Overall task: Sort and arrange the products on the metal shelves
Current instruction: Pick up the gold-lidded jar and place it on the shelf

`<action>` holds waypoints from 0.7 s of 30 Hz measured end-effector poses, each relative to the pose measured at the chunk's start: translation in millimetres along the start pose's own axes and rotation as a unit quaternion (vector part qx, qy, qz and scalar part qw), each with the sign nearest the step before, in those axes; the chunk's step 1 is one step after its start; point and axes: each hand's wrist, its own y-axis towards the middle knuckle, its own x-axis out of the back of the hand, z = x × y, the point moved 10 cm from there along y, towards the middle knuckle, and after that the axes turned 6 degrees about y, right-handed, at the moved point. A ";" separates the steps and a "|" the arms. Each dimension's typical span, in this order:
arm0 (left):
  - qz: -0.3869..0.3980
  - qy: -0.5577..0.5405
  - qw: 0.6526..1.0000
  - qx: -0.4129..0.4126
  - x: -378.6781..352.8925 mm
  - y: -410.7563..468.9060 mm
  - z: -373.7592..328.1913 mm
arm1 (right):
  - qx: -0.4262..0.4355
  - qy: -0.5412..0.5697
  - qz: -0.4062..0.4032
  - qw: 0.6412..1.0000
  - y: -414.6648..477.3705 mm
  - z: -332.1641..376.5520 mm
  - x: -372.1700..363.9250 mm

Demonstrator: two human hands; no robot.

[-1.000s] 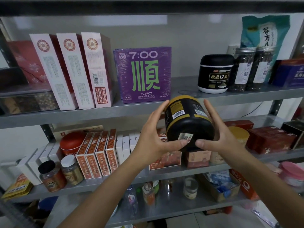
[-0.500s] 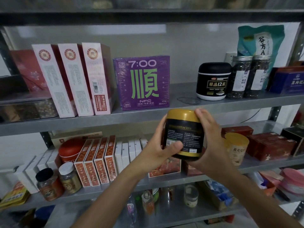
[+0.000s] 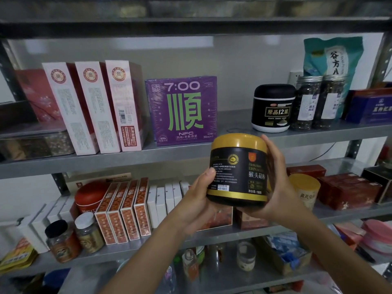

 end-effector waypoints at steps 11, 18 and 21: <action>-0.051 0.260 0.962 -0.058 -4.4 11.7 -23.4 | 0.122 -0.280 -0.056 0.951 3.4 37.2 15.5; -0.074 0.202 0.976 -0.033 5.8 22.9 -8.1 | 0.077 -0.230 0.032 0.970 7.4 23.2 19.7; -0.072 0.203 0.976 -0.031 5.0 29.4 -5.0 | 0.056 -0.241 0.064 0.967 10.4 22.3 24.2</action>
